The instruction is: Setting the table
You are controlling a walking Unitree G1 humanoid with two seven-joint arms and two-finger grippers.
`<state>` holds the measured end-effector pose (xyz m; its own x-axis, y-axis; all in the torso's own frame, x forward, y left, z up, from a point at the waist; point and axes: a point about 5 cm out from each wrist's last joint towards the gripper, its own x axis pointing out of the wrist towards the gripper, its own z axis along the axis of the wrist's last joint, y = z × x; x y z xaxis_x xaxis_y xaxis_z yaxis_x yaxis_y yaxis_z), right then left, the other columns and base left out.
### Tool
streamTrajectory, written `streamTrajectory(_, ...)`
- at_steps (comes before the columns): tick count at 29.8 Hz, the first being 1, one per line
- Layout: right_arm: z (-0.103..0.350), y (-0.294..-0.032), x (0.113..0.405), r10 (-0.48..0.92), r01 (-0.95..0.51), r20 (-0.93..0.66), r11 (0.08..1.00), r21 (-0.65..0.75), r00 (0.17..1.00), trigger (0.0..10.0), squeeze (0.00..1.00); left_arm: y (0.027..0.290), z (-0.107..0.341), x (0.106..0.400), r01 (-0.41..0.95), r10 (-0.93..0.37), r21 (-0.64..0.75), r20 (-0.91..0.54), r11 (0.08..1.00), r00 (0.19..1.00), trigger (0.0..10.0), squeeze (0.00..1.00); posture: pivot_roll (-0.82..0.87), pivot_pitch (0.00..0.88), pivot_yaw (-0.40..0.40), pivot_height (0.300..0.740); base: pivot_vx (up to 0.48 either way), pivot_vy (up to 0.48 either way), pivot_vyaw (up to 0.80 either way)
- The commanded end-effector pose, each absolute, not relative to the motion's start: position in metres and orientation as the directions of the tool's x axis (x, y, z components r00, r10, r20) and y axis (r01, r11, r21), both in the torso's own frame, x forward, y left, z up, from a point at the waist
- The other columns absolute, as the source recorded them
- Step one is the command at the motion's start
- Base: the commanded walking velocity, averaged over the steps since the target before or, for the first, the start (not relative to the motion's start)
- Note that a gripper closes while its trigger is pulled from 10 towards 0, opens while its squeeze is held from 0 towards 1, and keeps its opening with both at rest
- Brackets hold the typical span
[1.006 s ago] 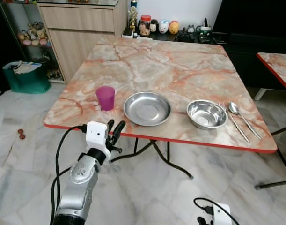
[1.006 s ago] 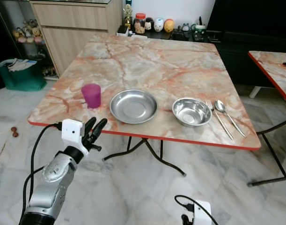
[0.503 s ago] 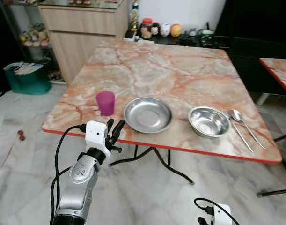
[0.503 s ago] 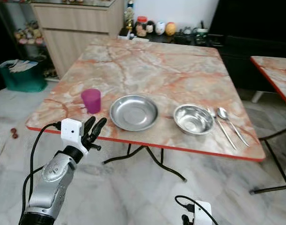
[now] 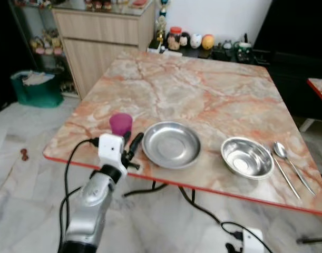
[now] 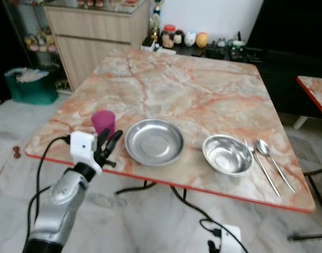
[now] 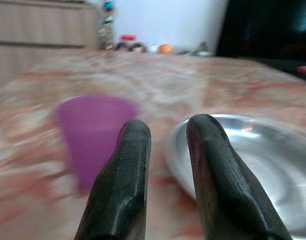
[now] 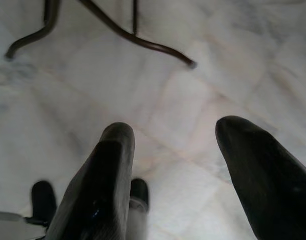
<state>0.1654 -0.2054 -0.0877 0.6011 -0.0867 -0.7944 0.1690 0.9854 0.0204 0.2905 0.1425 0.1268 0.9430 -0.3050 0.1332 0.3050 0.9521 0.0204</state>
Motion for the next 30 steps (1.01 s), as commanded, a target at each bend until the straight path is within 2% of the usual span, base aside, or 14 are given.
streamTrajectory(1, -0.090, -0.213, 0.158, -0.107, 0.182, -0.804, 0.983, 0.001, 0.585, 10.0, 0.00, 0.135, 0.131, 0.290, 0.330, -0.327, 0.005, 0.150, 0.944, 0.933, 10.0, 0.00, 0.13, 0.000, -0.060, 0.740, 0.000, 0.000, 0.00)
streamTrajectory(10, -0.090, -0.213, 0.157, -0.105, 0.178, -0.805, 0.984, 0.000, 0.583, 10.0, 0.00, 0.136, 0.127, 0.285, 0.341, -0.339, 0.008, 0.124, 0.940, 0.933, 10.0, 0.00, 0.14, 0.000, -0.059, 0.740, 0.000, 0.000, 0.00)
streamTrajectory(19, -0.090, -0.213, 0.157, -0.104, 0.176, -0.807, 0.984, -0.001, 0.582, 10.0, 0.00, 0.147, 0.117, 0.278, 0.266, -0.266, 0.001, 0.081, 0.964, 0.961, 10.0, 0.00, 0.14, 0.000, -0.058, 0.740, 0.000, 0.000, 0.00)
streamTrajectory(20, -0.090, -0.213, 0.157, -0.104, 0.175, -0.807, 0.985, -0.001, 0.581, 10.0, 0.00, 0.146, 0.117, 0.278, 0.269, -0.268, -0.001, 0.078, 0.963, 0.960, 10.0, 0.13, 0.14, 0.000, -0.058, 0.740, 0.000, 0.000, 0.00)
streamTrajectory(21, -0.090, -0.213, 0.156, -0.105, 0.176, -0.807, 0.984, -0.002, 0.581, 10.0, 0.00, 0.145, 0.116, 0.277, 0.273, -0.272, -0.006, 0.073, 0.962, 0.960, 10.0, 1.00, 0.14, 0.000, -0.060, 0.740, 0.000, 0.000, 0.00)
streamTrajectory(24, -0.090, -0.213, 0.156, -0.106, 0.176, -0.807, 0.984, -0.003, 0.581, 10.0, 0.00, 0.144, 0.115, 0.278, 0.278, -0.277, -0.014, 0.068, 0.960, 0.959, 10.0, 1.00, 0.14, 0.000, -0.059, 0.740, 0.000, 0.000, 0.00)
streamTrajectory(30, -0.090, -0.213, 0.156, -0.114, 0.185, -0.806, 0.983, -0.006, 0.580, 10.0, 0.00, 0.140, 0.115, 0.284, 0.270, -0.267, -0.147, 0.042, 0.952, 0.963, 10.0, 1.00, 0.13, 0.000, -0.058, 0.740, 0.000, 0.000, 0.00)
